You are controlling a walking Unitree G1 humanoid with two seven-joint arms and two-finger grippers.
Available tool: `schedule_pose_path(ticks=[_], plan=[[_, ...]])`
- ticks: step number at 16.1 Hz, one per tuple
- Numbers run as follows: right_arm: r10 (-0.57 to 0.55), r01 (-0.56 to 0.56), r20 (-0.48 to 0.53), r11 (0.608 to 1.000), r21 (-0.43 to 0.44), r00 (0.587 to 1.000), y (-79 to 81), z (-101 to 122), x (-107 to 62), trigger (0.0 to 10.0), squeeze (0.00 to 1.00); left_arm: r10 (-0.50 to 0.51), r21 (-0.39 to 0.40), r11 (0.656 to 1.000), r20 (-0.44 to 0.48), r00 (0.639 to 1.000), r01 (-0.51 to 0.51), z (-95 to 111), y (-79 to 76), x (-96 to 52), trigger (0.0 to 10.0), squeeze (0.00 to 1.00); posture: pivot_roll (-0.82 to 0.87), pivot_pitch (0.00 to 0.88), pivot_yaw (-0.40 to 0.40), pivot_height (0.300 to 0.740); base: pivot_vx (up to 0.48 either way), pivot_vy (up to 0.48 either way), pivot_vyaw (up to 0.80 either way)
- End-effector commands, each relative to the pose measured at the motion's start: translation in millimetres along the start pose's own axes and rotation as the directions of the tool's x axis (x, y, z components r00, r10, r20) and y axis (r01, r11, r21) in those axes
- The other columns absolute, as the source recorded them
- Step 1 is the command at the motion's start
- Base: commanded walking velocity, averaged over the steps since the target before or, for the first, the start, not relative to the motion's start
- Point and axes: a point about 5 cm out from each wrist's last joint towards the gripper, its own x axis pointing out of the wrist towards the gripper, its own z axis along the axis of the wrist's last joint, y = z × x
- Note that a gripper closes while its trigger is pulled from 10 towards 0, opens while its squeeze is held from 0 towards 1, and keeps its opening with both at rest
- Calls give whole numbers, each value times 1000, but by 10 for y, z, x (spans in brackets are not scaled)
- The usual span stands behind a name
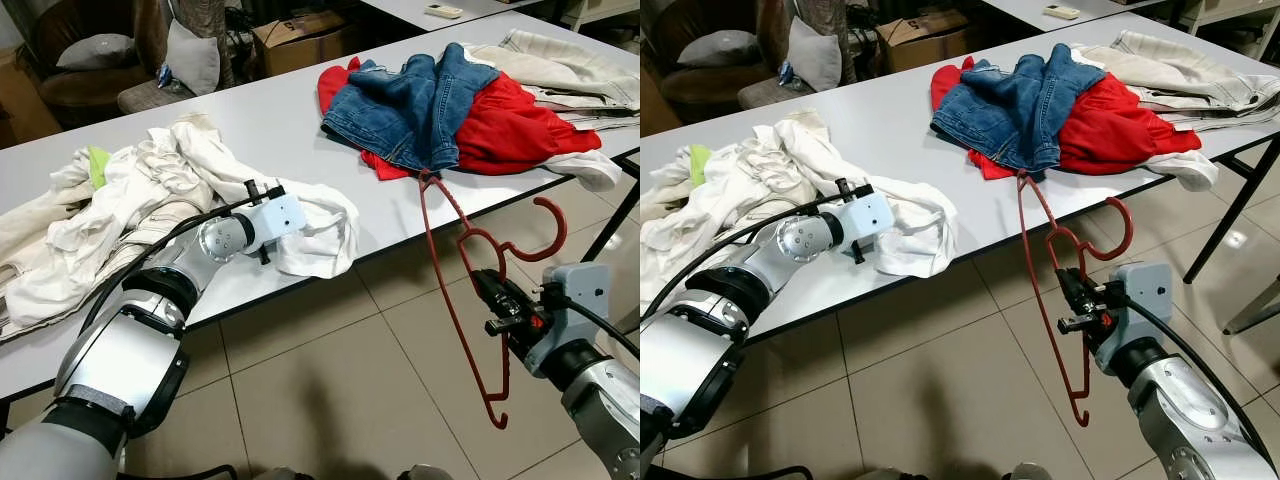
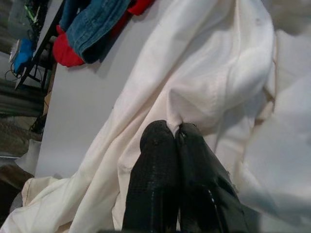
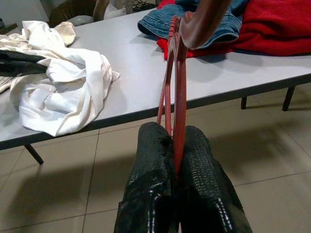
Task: Hang hanger
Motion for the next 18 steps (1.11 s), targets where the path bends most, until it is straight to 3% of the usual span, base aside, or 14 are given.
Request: schedule_pose_path(ticks=[1, 2, 3, 4, 5, 8, 9, 10, 12, 15, 18], plan=[[43, -42, 19, 999, -10, 999, 54, 54, -2, 10000, 0, 18, -82, 996, 13, 1000, -17, 29, 92, -5, 0, 0, -264, 14, 131, 740, 0, 0, 0], [56, -56, 20, 998, -13, 998, 65, 57, -8, 10000, 0, 24, -121, 992, 22, 999, -21, 38, 102, -4, 0, 0, -264, 14, 131, 740, 0, 0, 0], [145, -144, 21, 989, -29, 989, 145, 82, -34, 10000, 0, 70, -297, 954, 60, 996, -49, 73, 175, -5, 0, 0, -265, 3, 140, 740, 0, 0, 0], [236, -235, 21, 972, -28, 972, 230, 99, -67, 10000, 0, 130, -457, 886, 101, 986, -70, 121, 281, -13, 0, 0, -261, 0, 144, 740, 0, 0, 0], [306, -305, 15, 952, -23, 952, 295, 98, -95, 10000, 0, 189, -562, 823, 136, 973, -81, 173, 399, -32, 0, 0, -255, 0, 148, 740, 0, 0, 0], [412, -412, -12, 911, -11, 911, 401, 50, -110, 10000, 0, 256, -633, 772, 229, 939, -56, 319, 678, -108, 0, 0, -239, 0, 158, 740, 0, 0, 0], [426, -426, -15, 905, -10, 905, 417, 43, -109, 10000, 0, 261, -636, 770, 242, 934, -50, 340, 718, -122, 0, 0, -239, 0, 158, 740, 0, 0, 0], [488, -488, -36, 873, -3, 872, 513, 14, -108, 10000, 0, 305, -626, 778, 294, 906, -58, 456, 955, -219, 0, 0, -228, 0, 160, 740, 0, 0, 0], [501, -502, -59, 865, -3, 863, 553, -34, -78, 10000, 0, 324, -581, 811, 349, 879, -67, 579, 1176, -335, 0, 0, -214, 0, 162, 740, 0, 0, 0], [399, -400, -36, 917, -4, 916, 413, -31, 57, 10000, 0, 257, -491, 870, 366, 894, -49, 582, 1270, -451, 0, 0, -192, 0, 163, 740, 0, 0, 0], [370, -370, 3, 929, 6, 929, 349, 25, 92, 10000, 0, 229, -448, 892, 335, 914, -59, 513, 1248, -475, 0, 0, -184, 0, 159, 740, 0, 0, 0]])
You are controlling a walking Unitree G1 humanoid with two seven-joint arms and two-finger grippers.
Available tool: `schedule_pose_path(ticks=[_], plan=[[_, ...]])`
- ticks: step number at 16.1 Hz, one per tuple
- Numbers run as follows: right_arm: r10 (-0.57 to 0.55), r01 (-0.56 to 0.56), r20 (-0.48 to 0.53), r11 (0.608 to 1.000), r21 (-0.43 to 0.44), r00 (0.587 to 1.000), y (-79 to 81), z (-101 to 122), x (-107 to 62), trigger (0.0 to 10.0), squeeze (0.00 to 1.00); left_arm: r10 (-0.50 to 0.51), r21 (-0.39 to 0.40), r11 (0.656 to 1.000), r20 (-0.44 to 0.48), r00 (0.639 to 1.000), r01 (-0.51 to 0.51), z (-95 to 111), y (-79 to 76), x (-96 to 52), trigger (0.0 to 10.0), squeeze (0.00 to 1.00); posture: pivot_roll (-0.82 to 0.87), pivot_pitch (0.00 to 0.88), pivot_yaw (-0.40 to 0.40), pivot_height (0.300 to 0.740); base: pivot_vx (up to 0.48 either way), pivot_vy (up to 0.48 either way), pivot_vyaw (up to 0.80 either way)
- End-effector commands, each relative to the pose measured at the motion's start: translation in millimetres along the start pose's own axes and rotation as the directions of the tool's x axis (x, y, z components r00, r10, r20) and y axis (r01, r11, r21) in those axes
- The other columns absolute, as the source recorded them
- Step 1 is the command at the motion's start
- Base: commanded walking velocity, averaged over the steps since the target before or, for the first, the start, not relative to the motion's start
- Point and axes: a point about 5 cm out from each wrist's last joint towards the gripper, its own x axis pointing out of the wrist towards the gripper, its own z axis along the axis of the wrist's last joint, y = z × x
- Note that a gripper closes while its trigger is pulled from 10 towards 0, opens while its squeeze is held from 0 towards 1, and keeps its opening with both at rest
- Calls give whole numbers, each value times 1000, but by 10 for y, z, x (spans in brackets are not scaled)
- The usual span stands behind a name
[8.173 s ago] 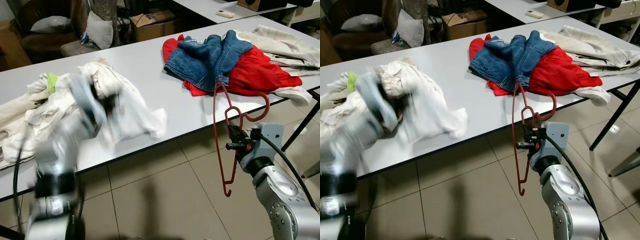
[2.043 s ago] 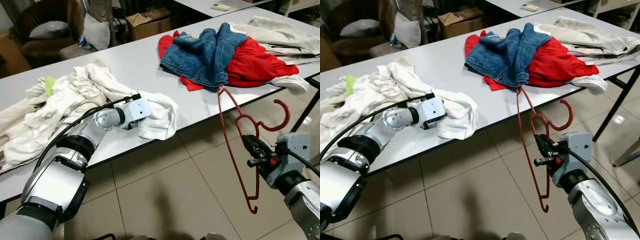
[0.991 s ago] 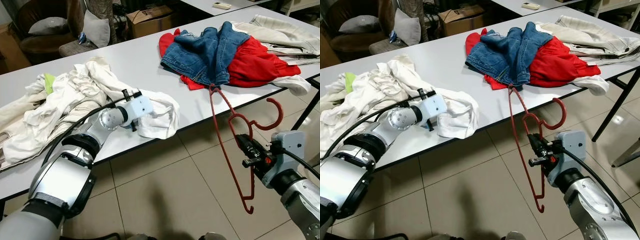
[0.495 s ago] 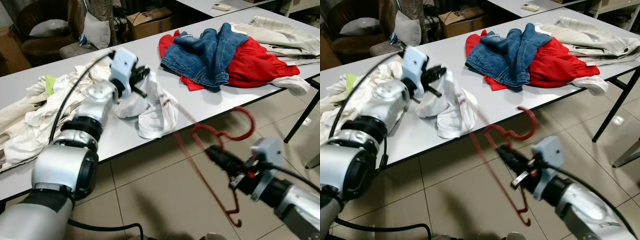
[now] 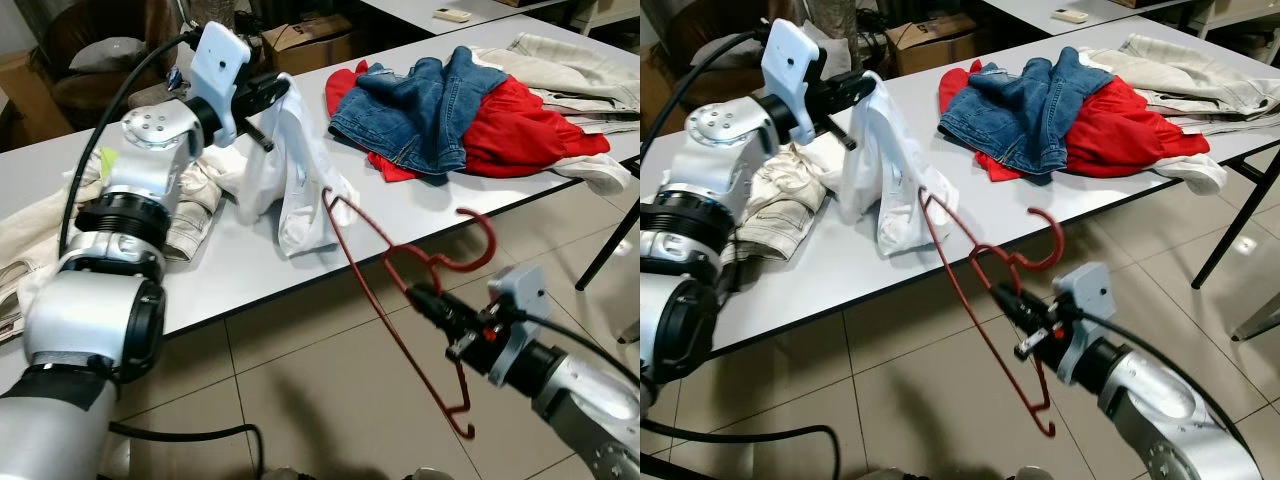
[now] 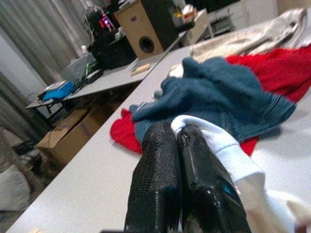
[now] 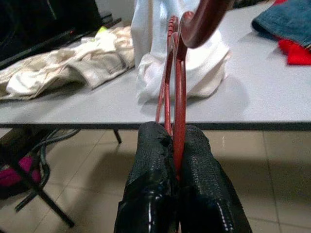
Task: Hang hanger
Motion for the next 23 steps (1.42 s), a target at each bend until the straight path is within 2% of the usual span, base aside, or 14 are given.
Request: schedule_pose_path(ticks=[1, 4, 5, 6, 7, 9, 10, 11, 13, 14, 15, 16, 17, 23], plan=[[-51, 51, 15, 999, 11, 999, -86, 16, 7, 10000, 0, 9, 27, 1000, -29, 1000, -8, -27, 53, -65, 0, 0, -180, 0, 155, 740, 0, 0, 0], [-175, 175, 5, 984, -4, 984, -319, 6, 59, 10000, 0, 4, 55, 999, -65, 998, -1, -56, 102, -151, 0, 0, -174, 0, 157, 740, 0, 0, 0], [-195, 196, 87, 981, -8, 977, -409, 161, 55, 10000, 0, 15, 73, 997, -68, 998, -10, -40, 169, -219, 0, 0, -174, 0, 158, 740, 0, 0, 0], [-180, 182, 117, 983, -7, 977, -420, 220, 44, 10000, 0, 25, 66, 998, -58, 998, -21, -12, 201, -240, 0, 0, -168, 0, 155, 740, 0, 0, 0], [-124, 126, 157, 992, -6, 980, -389, 298, 19, 10000, 0, 42, 54, 998, -49, 998, -39, 19, 244, -267, 0, 0, -157, 0, 148, 740, 0, 0, 0], [92, -94, 170, 996, 5, 981, -174, 336, -56, 10000, 0, 46, 62, 997, -95, 994, -40, -37, 214, -238, 0, 0, -142, 0, 139, 740, 0, 0, 0], [172, -173, 125, 985, -1, 977, -82, 270, -81, 10000, 0, 35, 62, 998, -110, 993, -28, -71, 150, -188, 0, 0, -142, 0, 139, 740, 0, 0, 0], [186, -187, 115, 982, -2, 976, -67, 255, -84, 10000, 0, 32, 61, 998, -112, 993, -26, -75, 137, -179, 0, 0, -137, 0, 135, 740, 0, 0, 0], [270, -270, 10, 963, 5, 963, 82, 83, -68, 10000, 0, 31, 40, 999, -104, 994, -27, -58, 47, -85, 0, 0, -138, 0, 140, 740, 0, 0, 0], [184, -185, 25, 983, 8, 983, 31, 83, 56, 10000, 0, 7, 23, 1000, -88, 996, -5, -22, -20, -35, 0, 0, -142, 0, 145, 740, 0, 0, 0], [166, -166, 27, 986, 6, 986, 19, 85, 81, 10000, 0, 4, 21, 1000, -86, 996, -2, -17, -29, -30, 0, 0, -142, 0, 145, 740, 0, 0, 0], [87, -87, 6, 996, -7, 996, -73, 68, 182, 10000, 0, -4, 18, 1000, -84, 996, 6, -13, -46, -29, 0, 0, -152, 0, 155, 740, 0, 0, 0], [68, -68, 1, 998, -16, 998, -112, 71, 273, 10000, 0, -13, 18, 1000, -87, 996, 14, -20, -61, -35, 0, 0, -154, 0, 155, 740, 0, 0, 0], [115, -118, -52, 991, -57, 992, -186, 91, 532, 10000, 0, -3, 15, 1000, -89, 996, 5, -2, -76, -69, 0, 0, -136, 0, 125, 740, 0, 0, 0]])
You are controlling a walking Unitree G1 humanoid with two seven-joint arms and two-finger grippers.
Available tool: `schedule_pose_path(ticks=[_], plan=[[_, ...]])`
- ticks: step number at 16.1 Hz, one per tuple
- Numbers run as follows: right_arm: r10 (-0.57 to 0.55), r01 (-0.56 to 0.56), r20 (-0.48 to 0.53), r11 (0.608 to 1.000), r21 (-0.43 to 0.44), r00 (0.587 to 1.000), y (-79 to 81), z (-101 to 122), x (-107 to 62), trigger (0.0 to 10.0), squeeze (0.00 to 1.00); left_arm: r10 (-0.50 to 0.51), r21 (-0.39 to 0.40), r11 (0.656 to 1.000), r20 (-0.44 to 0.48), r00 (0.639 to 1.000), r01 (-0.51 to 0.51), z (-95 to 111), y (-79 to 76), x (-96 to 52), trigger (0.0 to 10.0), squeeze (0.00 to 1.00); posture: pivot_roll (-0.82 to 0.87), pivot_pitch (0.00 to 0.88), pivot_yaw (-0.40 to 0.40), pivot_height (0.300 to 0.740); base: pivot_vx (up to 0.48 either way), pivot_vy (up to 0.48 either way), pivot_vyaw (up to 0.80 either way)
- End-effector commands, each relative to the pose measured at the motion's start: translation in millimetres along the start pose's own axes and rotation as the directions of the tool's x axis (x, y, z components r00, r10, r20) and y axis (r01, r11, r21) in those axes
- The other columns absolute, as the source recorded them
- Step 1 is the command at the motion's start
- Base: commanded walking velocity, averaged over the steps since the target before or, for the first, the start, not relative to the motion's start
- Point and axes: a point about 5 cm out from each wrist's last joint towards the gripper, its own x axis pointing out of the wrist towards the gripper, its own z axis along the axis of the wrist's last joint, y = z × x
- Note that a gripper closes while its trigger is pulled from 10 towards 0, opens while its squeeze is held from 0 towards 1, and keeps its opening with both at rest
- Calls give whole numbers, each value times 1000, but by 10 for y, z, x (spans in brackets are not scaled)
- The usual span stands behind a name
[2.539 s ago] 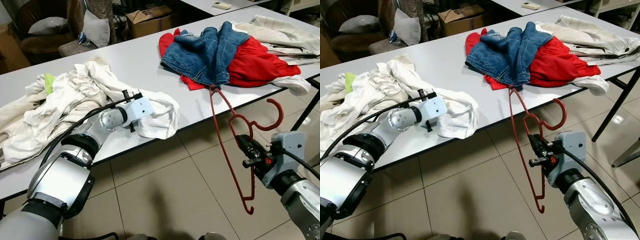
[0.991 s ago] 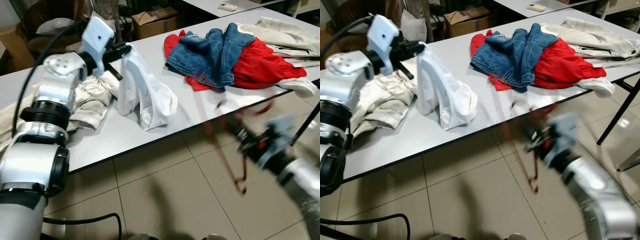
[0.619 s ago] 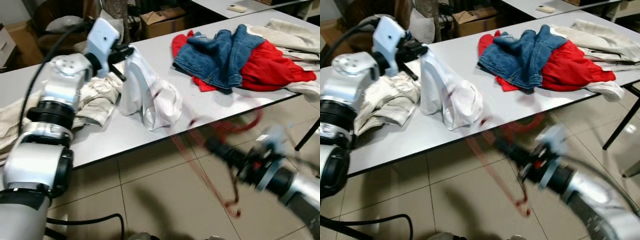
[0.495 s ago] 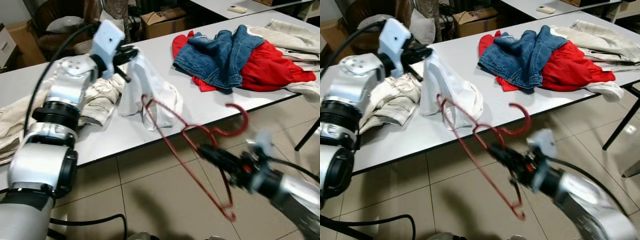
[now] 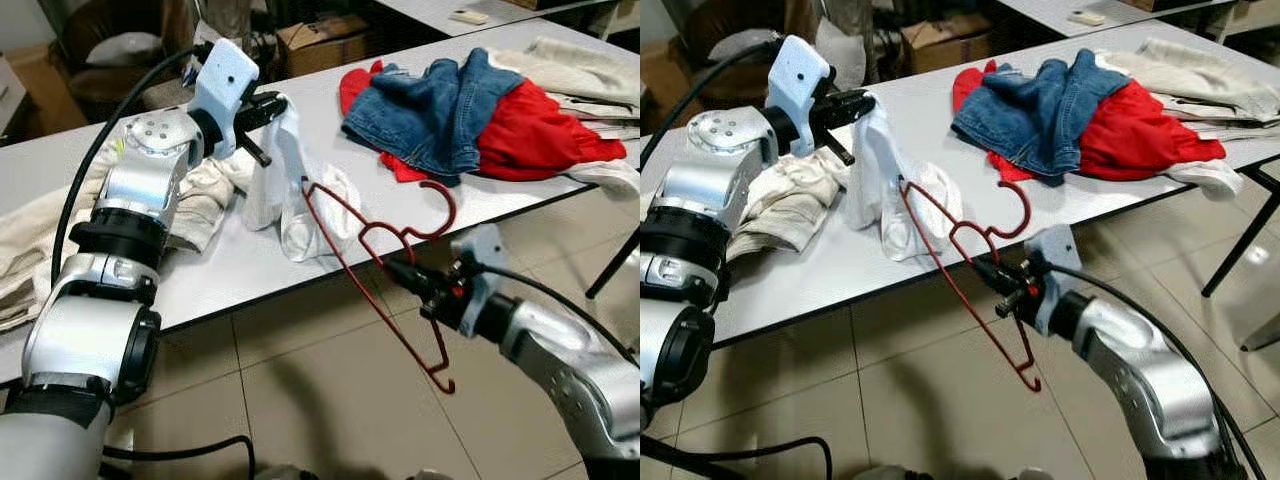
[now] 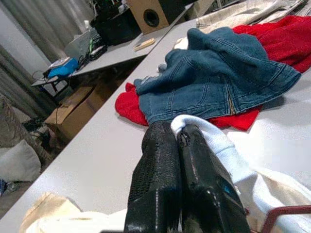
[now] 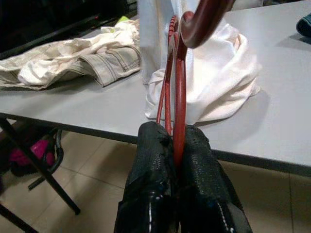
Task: Hang hanger
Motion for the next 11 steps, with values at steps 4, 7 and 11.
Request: schedule_pose_path(ticks=[4, 7, 11], plan=[[-107, 105, 50, 994, 42, 993, -79, 90, 91, 10000, 0, 27, 17, 999, -4, 1000, -27, 24, 91, -127, 0, 0, -132, 0, 119, 740, 0, 0, 0], [-272, 260, 27, 942, 213, 962, -153, -15, 185, 10000, 0, 38, 2, 999, 10, 999, -38, 87, 188, -239, 0, 0, -132, 0, 117, 740, 0, 0, 0], [-330, 220, 291, 910, 353, 898, -398, 531, 84, 10000, 0, 80, 9, 997, 33, 996, -81, 175, 319, -344, 0, 0, -125, 0, 117, 740, 0, 0, 0]])
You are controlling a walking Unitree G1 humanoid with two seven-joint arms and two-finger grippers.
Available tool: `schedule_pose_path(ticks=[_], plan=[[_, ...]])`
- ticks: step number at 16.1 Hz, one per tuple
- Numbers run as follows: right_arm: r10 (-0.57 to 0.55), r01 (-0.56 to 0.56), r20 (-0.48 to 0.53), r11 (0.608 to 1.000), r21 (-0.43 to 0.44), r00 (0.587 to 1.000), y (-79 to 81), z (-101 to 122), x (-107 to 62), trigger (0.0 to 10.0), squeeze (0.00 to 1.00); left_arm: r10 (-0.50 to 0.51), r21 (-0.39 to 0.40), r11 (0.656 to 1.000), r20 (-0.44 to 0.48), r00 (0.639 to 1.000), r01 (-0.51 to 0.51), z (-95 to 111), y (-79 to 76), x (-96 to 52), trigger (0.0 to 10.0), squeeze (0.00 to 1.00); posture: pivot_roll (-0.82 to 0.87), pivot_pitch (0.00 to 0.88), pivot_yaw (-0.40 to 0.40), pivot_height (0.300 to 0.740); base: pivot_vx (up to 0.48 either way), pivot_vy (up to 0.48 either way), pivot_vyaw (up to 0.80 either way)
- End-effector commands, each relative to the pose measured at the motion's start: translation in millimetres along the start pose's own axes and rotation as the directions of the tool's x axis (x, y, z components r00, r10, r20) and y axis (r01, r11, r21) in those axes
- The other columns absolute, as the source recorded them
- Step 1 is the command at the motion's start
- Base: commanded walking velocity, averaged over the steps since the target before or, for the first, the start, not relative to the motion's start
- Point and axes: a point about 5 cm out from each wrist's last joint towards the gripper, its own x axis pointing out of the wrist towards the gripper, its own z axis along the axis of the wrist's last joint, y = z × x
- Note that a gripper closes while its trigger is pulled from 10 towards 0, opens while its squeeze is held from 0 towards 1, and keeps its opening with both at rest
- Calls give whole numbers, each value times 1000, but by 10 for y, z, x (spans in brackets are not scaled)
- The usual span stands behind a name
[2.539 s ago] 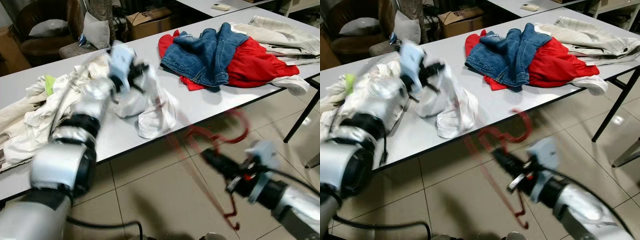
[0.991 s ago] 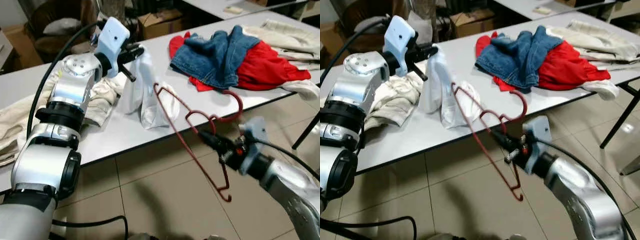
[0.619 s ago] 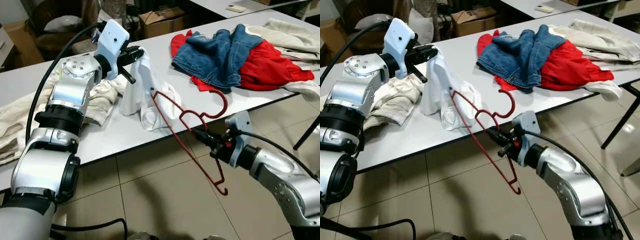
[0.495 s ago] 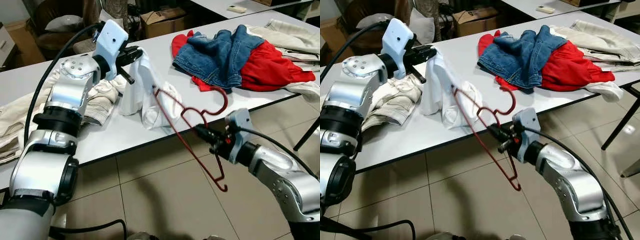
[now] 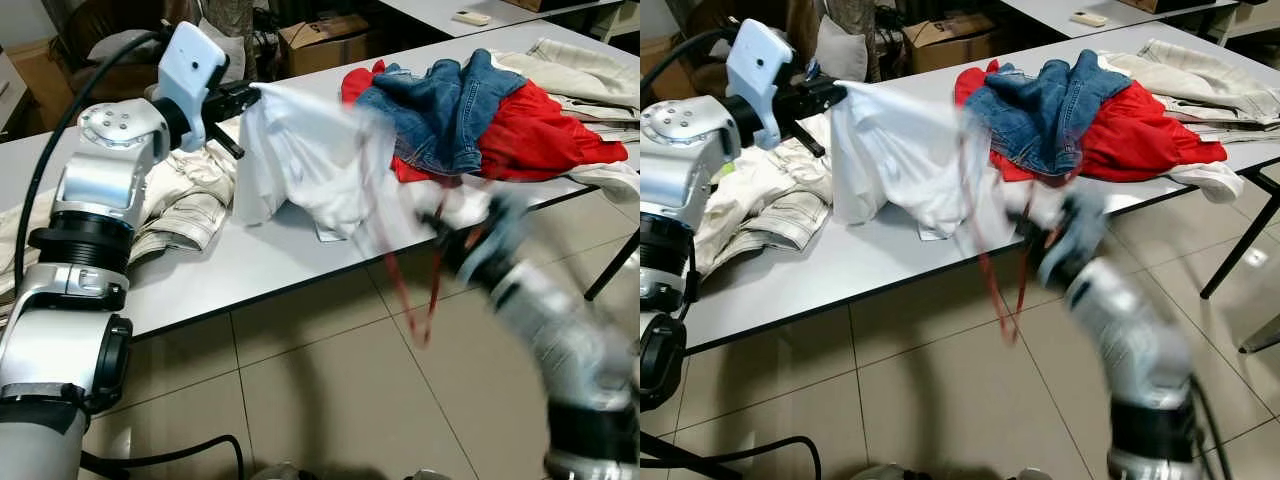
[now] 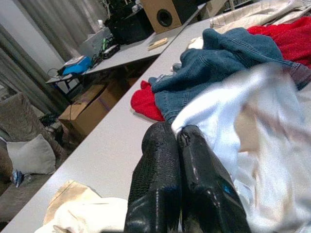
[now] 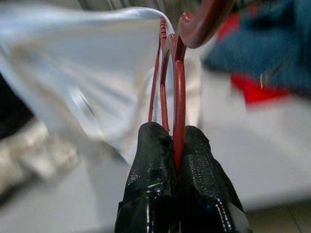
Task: Hang hanger
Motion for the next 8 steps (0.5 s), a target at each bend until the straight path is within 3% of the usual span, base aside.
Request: schedule_pose_path(ticks=[1, 2, 4, 5, 7, 8], plan=[[4, -7, 70, 999, 36, 998, -5, 143, -17, 10000, 0, 36, 10, 999, 33, 999, -37, 111, 103, -79, 0, 0, -125, 0, 117, 740, 0, 0, 0], [-32, 28, 43, 996, 89, 999, -79, 144, -59, 10000, 0, 23, -24, 999, 35, 999, -22, 101, 75, -99, 0, 0, -125, 0, 112, 740, 0, 0, 0], [-60, 69, -65, 986, 149, 996, -145, -87, -139, 10000, 0, -9, -90, 996, 25, 1000, 11, -23, -51, -143, 0, 0, -125, 0, 111, 740, 0, 0, 0], [-57, 86, -124, 966, 243, 991, -121, -288, -177, 10000, 0, -27, -158, 987, 27, 999, 31, -153, -192, -162, 0, 0, -127, 0, 111, 740, 0, 0, 0], [-55, 89, -106, 932, 352, 993, -92, -349, -167, 10000, 0, -67, -233, 969, 69, 995, 81, -179, -308, -190, 0, 0, -129, 0, 118, 740, 0, 0, 0], [-49, 71, -60, 882, 465, 997, -77, -340, -130, 10000, 0, -121, -281, 949, 90, 989, 142, -198, -393, -239, 0, 0, -131, 0, 121, 740, 0, 0, 0]])
